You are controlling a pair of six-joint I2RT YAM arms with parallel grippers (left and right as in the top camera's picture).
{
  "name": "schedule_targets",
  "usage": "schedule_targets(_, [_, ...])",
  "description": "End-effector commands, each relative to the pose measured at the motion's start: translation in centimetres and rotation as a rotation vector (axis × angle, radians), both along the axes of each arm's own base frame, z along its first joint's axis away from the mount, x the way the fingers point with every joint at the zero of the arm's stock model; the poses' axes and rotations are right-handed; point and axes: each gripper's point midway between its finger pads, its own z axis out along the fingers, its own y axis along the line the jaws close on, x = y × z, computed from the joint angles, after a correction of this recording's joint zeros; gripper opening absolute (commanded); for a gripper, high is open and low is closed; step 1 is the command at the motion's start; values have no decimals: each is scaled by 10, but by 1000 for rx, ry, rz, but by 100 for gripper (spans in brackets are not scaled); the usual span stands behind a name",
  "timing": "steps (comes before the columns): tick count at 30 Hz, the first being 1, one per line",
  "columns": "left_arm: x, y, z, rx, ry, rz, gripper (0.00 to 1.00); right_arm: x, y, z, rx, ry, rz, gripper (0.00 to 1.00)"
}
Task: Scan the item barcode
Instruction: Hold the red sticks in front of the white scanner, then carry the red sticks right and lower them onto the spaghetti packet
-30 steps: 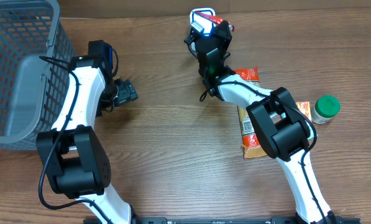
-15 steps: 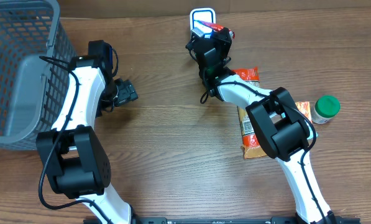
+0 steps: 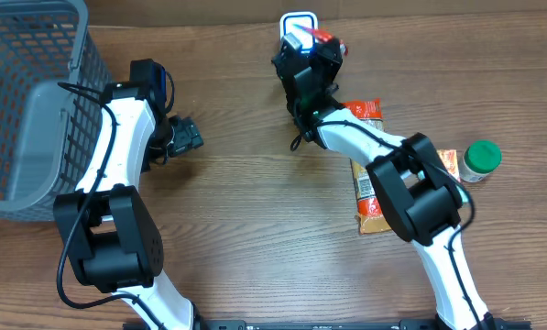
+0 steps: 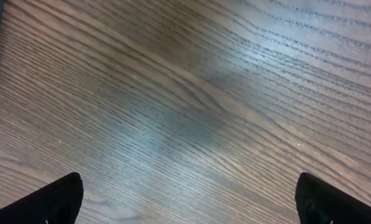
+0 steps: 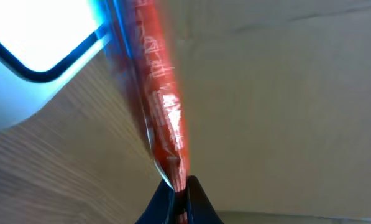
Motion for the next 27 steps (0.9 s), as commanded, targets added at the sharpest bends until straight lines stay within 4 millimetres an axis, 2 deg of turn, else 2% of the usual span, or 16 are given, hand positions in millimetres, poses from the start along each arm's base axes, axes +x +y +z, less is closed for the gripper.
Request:
schedule_targets(1, [2, -2, 7, 9, -16, -34, 100, -26, 8, 112, 356, -178, 4, 3])
schedule_targets(4, [2, -2, 7, 9, -16, -34, 100, -52, -7, 137, 542, -162, -46, 3])
schedule_targets(6, [2, -2, 7, 8, -16, -34, 100, -68, -18, 139, 640, -107, -73, 3])
schedule_targets(8, [2, -2, 7, 8, -16, -34, 100, -87, -36, 132, 768, -20, -137, 3])
schedule_targets(10, [2, -2, 7, 9, -16, -34, 100, -102, -50, 119, 844, 61, -199, 3])
schedule_targets(13, [2, -2, 7, 8, -16, -35, 100, -124, -69, 88, 954, 214, -326, 3])
schedule_targets(16, [2, -2, 7, 9, -16, -34, 100, -152, -77, 50, 1027, 443, -421, 4])
schedule_targets(20, [2, -2, 7, 8, -16, -35, 100, -188, -82, 13, 1102, 690, -505, 4])
schedule_targets(27, [2, -2, 7, 9, -16, -34, 100, -217, -88, -34, 1137, 825, -605, 3])
